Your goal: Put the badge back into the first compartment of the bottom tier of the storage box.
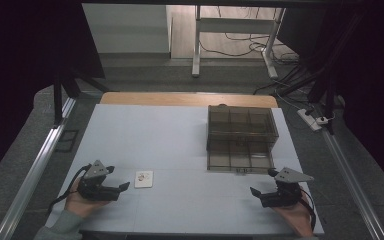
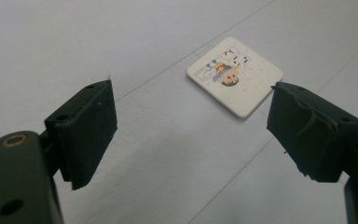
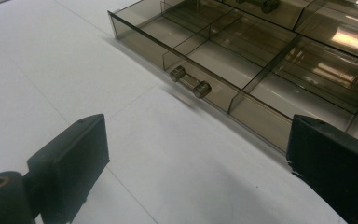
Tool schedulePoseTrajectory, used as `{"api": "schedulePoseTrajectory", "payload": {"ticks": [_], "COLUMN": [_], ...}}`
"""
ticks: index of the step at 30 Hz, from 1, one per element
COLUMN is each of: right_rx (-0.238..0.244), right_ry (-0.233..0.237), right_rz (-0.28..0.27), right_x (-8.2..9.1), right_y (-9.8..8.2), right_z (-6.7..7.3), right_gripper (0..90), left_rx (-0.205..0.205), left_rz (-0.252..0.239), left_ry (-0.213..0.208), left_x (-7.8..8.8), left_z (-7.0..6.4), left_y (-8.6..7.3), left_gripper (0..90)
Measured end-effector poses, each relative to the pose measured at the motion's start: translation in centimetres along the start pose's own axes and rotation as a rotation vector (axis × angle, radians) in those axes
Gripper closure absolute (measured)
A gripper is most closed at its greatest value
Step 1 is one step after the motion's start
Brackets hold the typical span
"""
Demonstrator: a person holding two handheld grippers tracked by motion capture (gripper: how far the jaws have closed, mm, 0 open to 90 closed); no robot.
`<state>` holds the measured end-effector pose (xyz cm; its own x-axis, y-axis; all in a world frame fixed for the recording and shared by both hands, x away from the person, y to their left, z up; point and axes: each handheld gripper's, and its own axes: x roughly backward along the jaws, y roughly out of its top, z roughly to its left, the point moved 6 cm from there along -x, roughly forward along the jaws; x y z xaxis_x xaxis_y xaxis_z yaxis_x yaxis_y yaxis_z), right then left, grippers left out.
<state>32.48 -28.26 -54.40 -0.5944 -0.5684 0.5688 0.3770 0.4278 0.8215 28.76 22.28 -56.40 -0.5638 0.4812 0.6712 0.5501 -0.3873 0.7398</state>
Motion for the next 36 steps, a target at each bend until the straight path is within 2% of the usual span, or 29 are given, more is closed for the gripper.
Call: {"api": "schedulePoseTrajectory", "payload": {"ticks": [5, 27, 36], "right_rx": [-0.003, -0.003, 0.002], "right_ry": [-0.012, 0.000, 0.002], "right_rz": [-0.005, 0.003, -0.004], "right_x": [0.10, -0.12, -0.14], "right_y": [-0.06, -0.24, -0.11], "right_z": [-0.24, -0.17, -0.04], "right_gripper": [6.0, 6.4, 8.0], "left_rx": [-0.001, -0.010, -0.023], "left_rz": [-0.001, -0.011, -0.009], "left_ry": [-0.001, -0.002, 0.005], "left_x": [-0.06, 0.00, 0.18], "left_z": [0.08, 0.32, 0.77], "left_y": [0.05, 0.26, 0.84], "left_gripper": [15.8, 17.0, 17.6]}}
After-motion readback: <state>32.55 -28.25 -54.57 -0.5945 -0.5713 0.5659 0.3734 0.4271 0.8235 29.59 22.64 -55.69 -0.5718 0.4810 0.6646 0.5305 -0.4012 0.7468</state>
